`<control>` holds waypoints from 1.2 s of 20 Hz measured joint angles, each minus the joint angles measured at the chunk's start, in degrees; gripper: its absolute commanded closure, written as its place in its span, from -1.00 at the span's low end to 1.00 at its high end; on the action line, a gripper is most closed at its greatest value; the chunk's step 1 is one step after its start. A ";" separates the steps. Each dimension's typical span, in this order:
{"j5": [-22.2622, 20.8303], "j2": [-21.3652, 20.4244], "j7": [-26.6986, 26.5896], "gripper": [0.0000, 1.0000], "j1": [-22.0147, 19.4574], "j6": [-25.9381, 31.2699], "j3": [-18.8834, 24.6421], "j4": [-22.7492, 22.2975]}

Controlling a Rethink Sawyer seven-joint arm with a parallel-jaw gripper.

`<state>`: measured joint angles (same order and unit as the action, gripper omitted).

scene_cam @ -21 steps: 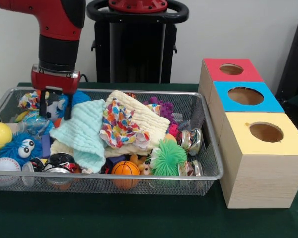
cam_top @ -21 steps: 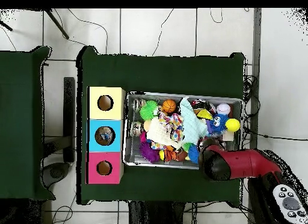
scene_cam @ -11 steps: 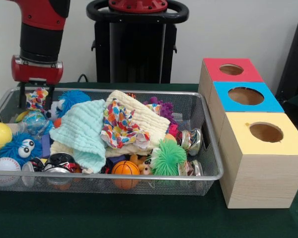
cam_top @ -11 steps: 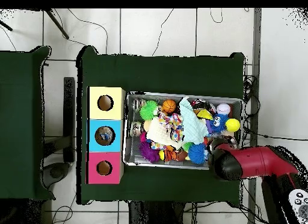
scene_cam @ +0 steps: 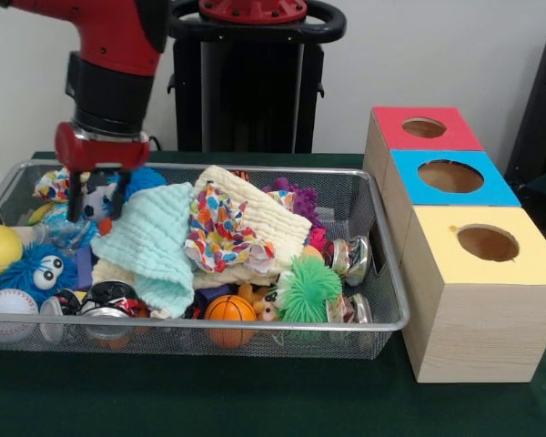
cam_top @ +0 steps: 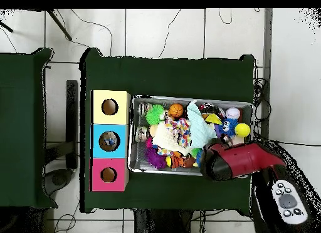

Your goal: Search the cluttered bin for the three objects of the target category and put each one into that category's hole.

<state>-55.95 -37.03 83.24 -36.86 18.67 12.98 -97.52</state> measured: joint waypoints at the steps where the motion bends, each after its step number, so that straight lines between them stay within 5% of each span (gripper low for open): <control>1: 1.36 0.48 1.88 -1.00 1.18 -1.27 -0.84 0.27; 10: 18.75 5.96 23.98 -1.00 8.05 -10.78 -7.57 1.29; 24: 24.39 9.79 27.08 -1.00 11.92 -11.65 -14.20 3.94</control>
<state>-31.55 -27.24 110.32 -24.95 7.02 -1.22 -93.58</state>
